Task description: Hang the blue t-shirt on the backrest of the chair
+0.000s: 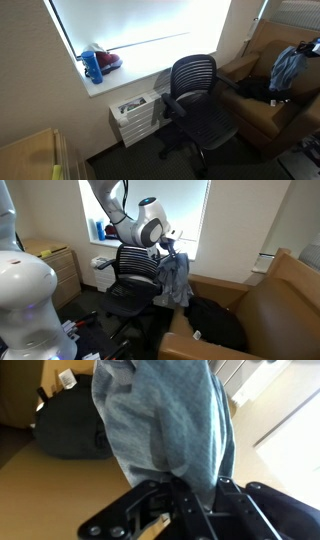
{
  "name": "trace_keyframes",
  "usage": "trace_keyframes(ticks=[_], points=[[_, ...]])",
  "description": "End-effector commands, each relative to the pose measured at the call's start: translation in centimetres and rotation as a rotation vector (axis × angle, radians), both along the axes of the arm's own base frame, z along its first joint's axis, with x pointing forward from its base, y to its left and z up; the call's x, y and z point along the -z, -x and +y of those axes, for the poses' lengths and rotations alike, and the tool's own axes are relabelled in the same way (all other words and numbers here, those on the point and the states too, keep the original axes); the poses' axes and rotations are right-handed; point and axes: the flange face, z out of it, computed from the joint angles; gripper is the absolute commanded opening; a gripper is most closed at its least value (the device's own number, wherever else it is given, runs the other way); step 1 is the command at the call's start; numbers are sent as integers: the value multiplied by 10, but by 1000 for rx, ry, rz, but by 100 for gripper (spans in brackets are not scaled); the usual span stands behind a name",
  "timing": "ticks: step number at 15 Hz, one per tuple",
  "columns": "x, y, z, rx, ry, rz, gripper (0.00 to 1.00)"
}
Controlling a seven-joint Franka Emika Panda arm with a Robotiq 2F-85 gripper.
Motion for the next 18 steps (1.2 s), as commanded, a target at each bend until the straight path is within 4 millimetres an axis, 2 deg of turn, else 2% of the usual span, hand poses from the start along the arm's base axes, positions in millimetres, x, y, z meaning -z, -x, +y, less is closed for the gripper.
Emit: trace_keyframes(ticks=[1,2,3,4,5,7,8,9,10,15,16,18], points=[[13,-4,84,-209,52,38,5],[17,-2,97,-268,79,42,5],[10,0,80,-195,37,24,22],[14,2,96,-235,47,33,22],[18,2,103,-253,50,39,22],[21,2,103,-257,56,45,22],[21,1,101,-255,58,44,5],[21,3,122,-308,61,35,5],[21,11,153,-374,57,24,5],[14,52,316,-683,38,10,5],[9,58,343,-749,40,-14,5],[-15,41,371,-828,61,-125,5]])
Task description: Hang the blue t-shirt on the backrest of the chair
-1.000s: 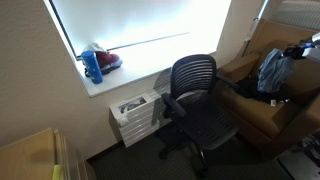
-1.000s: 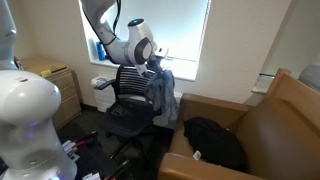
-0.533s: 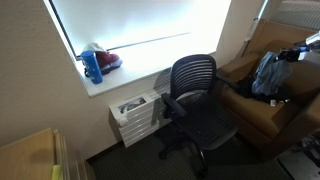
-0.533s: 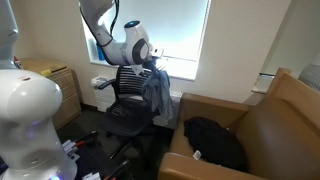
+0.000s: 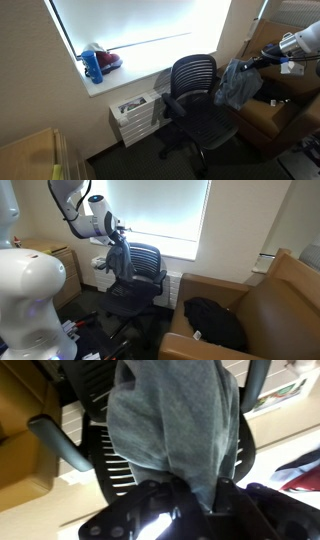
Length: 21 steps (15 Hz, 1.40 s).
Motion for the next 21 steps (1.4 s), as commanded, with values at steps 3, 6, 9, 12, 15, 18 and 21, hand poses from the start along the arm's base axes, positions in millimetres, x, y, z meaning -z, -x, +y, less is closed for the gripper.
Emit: trace_keyframes(ticks=[3,6,9,12,15,18,21], points=[[-46,-59,51,-120,-91,-251,5],[-54,-55,45,-102,-108,-252,22],[-48,-64,45,-108,-112,-270,22],[-45,-78,59,-115,-157,-314,5],[-81,-92,115,-184,-225,-418,5],[-96,-96,170,-282,-259,-495,5],[-125,-105,206,-339,-263,-620,5]])
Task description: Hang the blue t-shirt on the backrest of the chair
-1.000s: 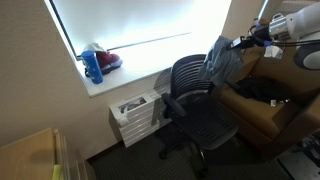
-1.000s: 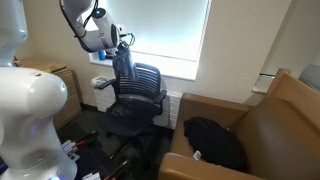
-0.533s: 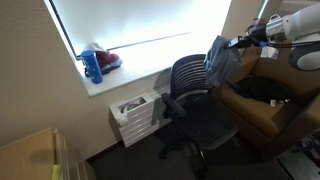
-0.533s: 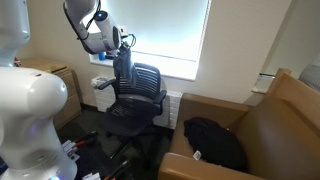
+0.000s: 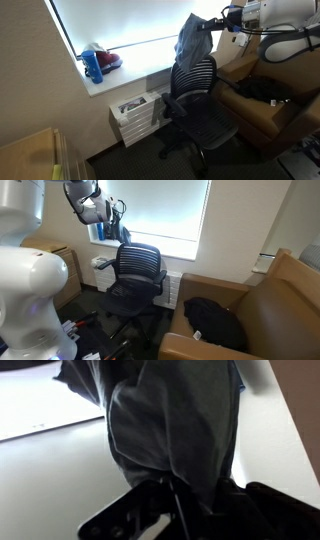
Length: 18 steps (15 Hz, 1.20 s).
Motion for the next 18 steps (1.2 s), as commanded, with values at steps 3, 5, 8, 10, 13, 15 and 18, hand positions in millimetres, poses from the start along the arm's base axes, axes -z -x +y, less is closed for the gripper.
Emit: trace_keyframes(ticks=[3,5,8,10,13,15,18], points=[[-18,-14,27,-22,-16,-94,22],[-15,-22,33,-22,-18,-110,22],[-5,-28,29,-11,4,-112,5],[1,-54,32,15,-9,-151,5],[16,-81,35,42,-24,-190,5],[37,-93,40,42,-30,-201,5],[77,-101,50,41,-26,-207,5]])
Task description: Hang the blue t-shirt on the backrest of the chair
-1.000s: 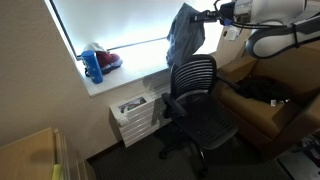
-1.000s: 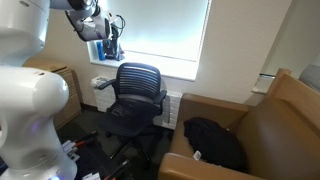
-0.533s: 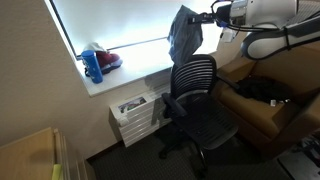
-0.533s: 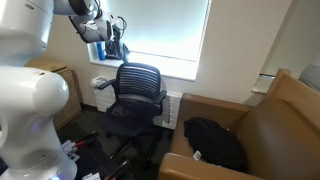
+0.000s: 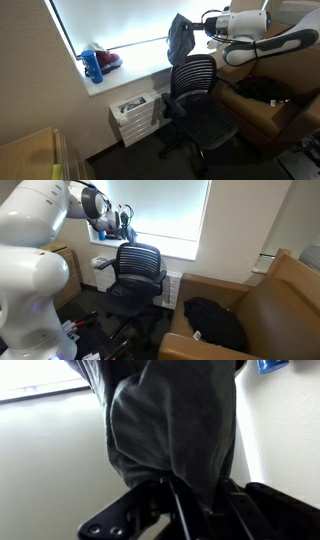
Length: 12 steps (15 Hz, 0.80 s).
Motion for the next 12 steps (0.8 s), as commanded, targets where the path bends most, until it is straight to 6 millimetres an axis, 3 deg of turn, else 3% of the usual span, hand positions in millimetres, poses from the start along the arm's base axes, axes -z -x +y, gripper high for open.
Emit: trace_keyframes(ticks=[1,4,5,7,8,12], points=[[38,-14,14,-1,-10,-47,5],[38,-14,23,8,-31,-58,5],[51,-12,15,3,-8,-22,22],[48,-12,20,3,-25,-39,22],[45,-11,21,1,-29,-43,5],[49,-34,2,51,-58,-137,5]])
